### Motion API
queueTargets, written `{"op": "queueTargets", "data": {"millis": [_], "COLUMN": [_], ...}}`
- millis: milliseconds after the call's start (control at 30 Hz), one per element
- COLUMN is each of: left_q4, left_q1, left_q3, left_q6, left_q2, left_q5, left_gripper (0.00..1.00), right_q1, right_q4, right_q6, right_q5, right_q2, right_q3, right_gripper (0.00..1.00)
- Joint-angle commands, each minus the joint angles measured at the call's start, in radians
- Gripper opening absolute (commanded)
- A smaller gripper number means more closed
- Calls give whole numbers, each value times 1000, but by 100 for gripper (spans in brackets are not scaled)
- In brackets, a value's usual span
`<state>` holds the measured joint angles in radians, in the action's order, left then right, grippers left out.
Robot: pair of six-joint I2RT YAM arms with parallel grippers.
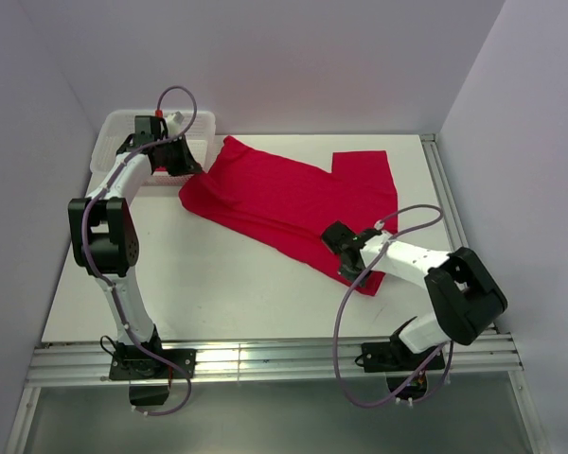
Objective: Roll the t-shirts
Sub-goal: Fold the tshirt
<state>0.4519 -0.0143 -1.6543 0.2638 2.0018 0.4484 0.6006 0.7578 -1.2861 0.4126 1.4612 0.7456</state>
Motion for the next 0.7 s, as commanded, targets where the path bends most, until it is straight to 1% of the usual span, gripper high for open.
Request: {"op": "queueTargets", "data": {"millis": [0,67,133,267,333,500,667], "left_q4": [13,21,21,13,13,2,-5], "left_q1": [0,0,0,-1,-1,-19,-23], "left_q3": [30,30,33,47,56,94,84], "left_q6": [-20,-17,-17,-12,-11,-9,-8], "left_q2": [-47,-49,-55,-66,-70,-77,-71], "left_q5": [15,22,32,39,49,55,39], "left_gripper": [0,0,0,0,0,0,0], "right_q1": [1,2,1,-1,-1,-13,-15], "right_q4": [113,195,228,350,345,362,357], "right_q6": [-125,-207,-234,-318,-311,-351,-357], "right_q5": [57,68,74,109,101,107,98], "right_q2": [-25,-42,-65,-87,-104,-147,-171], "right_q3": [-55,-60,-72,-86,-97,-114,-127], "right_gripper": [0,0,0,0,0,0,0]}}
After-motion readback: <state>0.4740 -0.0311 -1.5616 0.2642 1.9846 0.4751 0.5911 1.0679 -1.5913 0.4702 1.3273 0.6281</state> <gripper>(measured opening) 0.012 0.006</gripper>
